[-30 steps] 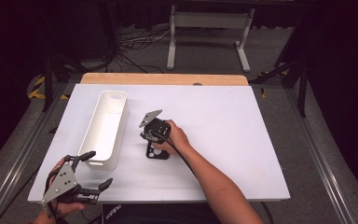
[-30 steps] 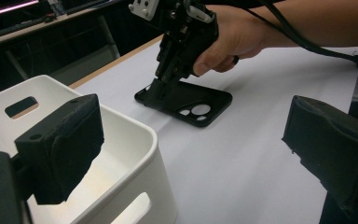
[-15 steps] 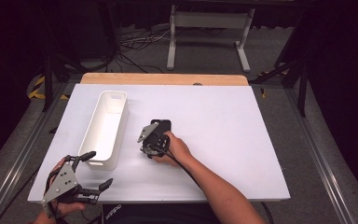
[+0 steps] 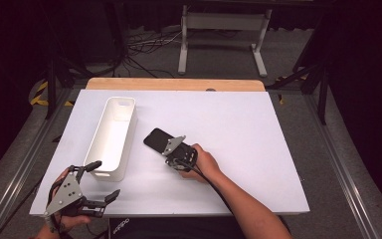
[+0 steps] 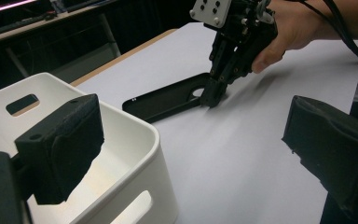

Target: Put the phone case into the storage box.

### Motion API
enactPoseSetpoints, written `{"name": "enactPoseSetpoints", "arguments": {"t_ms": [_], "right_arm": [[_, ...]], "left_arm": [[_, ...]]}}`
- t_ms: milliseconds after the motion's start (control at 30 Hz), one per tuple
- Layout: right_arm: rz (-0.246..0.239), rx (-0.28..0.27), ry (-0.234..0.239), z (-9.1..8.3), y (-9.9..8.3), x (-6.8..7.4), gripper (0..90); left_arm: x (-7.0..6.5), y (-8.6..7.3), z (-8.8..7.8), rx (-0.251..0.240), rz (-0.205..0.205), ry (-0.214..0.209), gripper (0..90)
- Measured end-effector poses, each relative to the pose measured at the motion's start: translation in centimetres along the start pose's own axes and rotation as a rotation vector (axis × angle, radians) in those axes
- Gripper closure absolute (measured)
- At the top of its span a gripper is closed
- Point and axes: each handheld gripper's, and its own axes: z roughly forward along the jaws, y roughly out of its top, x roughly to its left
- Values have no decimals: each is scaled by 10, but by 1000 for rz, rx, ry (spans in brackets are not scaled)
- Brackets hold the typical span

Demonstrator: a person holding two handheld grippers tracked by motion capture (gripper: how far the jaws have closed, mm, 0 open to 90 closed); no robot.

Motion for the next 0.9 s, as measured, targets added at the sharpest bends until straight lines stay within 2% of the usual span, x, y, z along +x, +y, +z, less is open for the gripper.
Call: {"name": "enactPoseSetpoints", "arguments": {"t_ms": [133,200,300,367,467,533,667,700,767,900], "right_arm": [[68,-4,-50,-9,-9,-14,900],[103,-13,-56,-11,-13,-20,900],[119,12,-102,-14,-17,-27,900],[132,17,-114,-15,-19,-30,900],[161,39,-150,-17,-24,-40,900],[174,61,-191,-17,-27,-47,900],[222,69,-241,-15,-30,-64,900],[222,69,-241,-15,-30,-64,900],[279,29,-199,-13,-30,-75,900],[303,8,-218,-8,-27,-91,900]], "left_arm": [[0,0,0,0,-4,-1,56],[1,0,0,0,-3,-1,56],[1,-1,1,2,-11,-4,56],[1,-1,1,1,-11,-6,56],[1,-1,1,3,-12,-6,56],[2,-1,2,3,-8,-3,56],[6,-1,3,8,-16,6,58],[6,-1,3,8,-16,6,58],[7,-1,4,8,-21,3,59],[7,-1,5,16,-6,1,58]]}}
